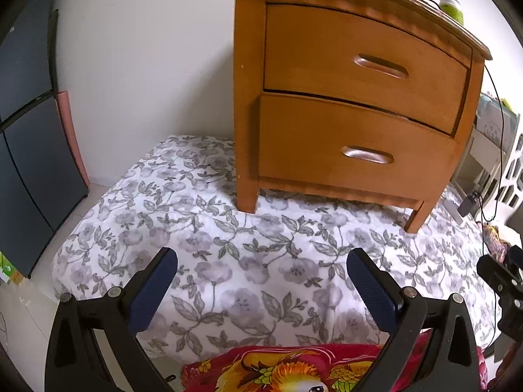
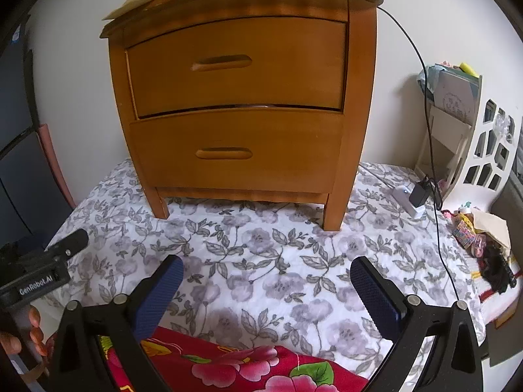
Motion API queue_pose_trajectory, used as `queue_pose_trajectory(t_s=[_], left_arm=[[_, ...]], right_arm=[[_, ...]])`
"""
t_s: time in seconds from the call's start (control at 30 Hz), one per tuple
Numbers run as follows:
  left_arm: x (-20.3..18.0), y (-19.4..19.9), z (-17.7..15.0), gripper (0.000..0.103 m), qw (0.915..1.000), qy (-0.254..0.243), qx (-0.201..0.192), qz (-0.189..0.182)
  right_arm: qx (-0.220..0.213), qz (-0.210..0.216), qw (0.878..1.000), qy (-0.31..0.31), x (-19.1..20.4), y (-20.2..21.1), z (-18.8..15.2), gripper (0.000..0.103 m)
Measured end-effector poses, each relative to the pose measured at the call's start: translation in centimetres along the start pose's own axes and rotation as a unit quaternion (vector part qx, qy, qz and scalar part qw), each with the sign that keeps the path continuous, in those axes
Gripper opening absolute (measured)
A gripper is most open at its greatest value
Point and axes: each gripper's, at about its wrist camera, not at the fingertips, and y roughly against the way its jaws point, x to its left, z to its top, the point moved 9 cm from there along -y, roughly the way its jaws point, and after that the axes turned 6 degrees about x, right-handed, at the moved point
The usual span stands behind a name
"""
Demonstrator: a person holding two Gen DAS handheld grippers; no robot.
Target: Take underwear out of drawer
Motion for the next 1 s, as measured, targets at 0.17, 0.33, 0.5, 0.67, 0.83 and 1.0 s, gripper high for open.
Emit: queue_pose_trajectory(t_s=[0.17,0.33,0.5,0.67,0.83,1.0], left_arm=[[0.43,0.46,0.08,0.103,0.9998,-0.001,-0.019,0.012],[0.63,0.65,0.01,0.103,0.9996,-0.001,-0.023,0.014],[0.74,0.49,-0.19,0.103,0.9997,-0.001,-0.019,0.017],[0.72,0.4,-0.32,0.103,0.9997,-0.002,-0.019,0.013],[0.25,0.44,-0.34,0.103,0.9997,-0.01,-0.021,0.012],[0.33,0.39,-0.35,0.103,0.9998,-0.007,-0.017,0.01]], right_arm=[[0.002,-0.002,1.0,0.003,0.03,-0.06,-0.14,0.103],[0.004,0.0,1.0,0.004,0.17,-0.1,-0.2,0.103],[0.008,0.003,1.0,0.005,0.28,-0.11,-0.56,0.103],[0.014,0.006,1.0,0.004,0.28,-0.46,-0.64,0.103],[0.02,0.007,1.0,0.007,0.47,-0.73,-0.91,0.103],[0.022,0.005,1.0,0.01,0.58,-0.79,-0.94,0.103]])
